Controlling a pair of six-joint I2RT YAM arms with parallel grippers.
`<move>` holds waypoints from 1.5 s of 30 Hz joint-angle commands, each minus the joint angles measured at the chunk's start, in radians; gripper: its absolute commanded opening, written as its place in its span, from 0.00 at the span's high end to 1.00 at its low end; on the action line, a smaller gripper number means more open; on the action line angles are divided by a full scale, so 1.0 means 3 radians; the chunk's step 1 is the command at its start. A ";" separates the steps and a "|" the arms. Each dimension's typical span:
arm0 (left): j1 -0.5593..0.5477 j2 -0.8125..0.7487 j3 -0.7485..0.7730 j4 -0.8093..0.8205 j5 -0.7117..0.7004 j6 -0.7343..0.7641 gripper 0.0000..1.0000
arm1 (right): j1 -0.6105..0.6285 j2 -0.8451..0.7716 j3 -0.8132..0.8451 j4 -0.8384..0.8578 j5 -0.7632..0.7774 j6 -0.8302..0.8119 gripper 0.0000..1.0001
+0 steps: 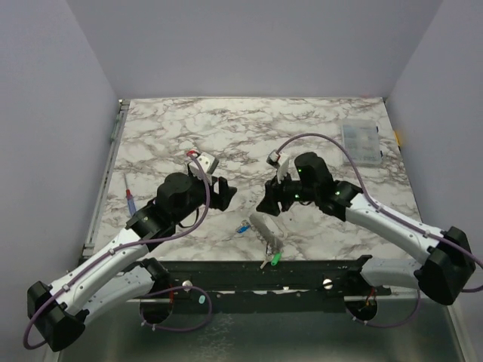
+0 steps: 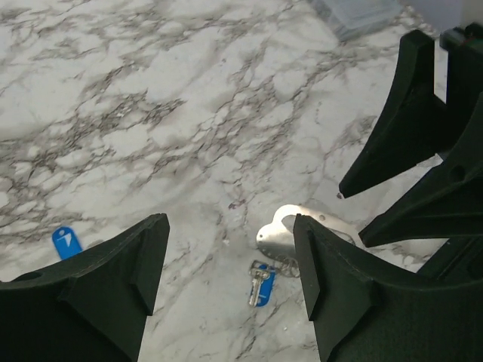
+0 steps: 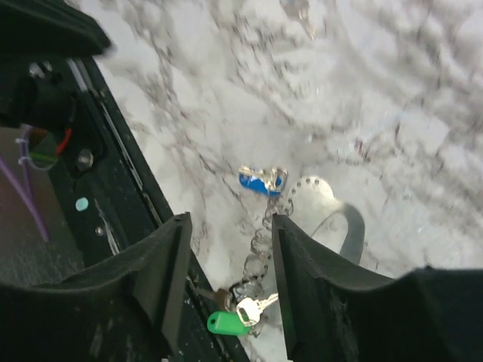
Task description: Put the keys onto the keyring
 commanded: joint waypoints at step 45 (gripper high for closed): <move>0.0149 -0.0482 -0.0345 -0.0224 -0.1165 0.0582 0.44 | 0.0100 0.1071 -0.0748 0.0849 -0.0671 -0.2194 0.55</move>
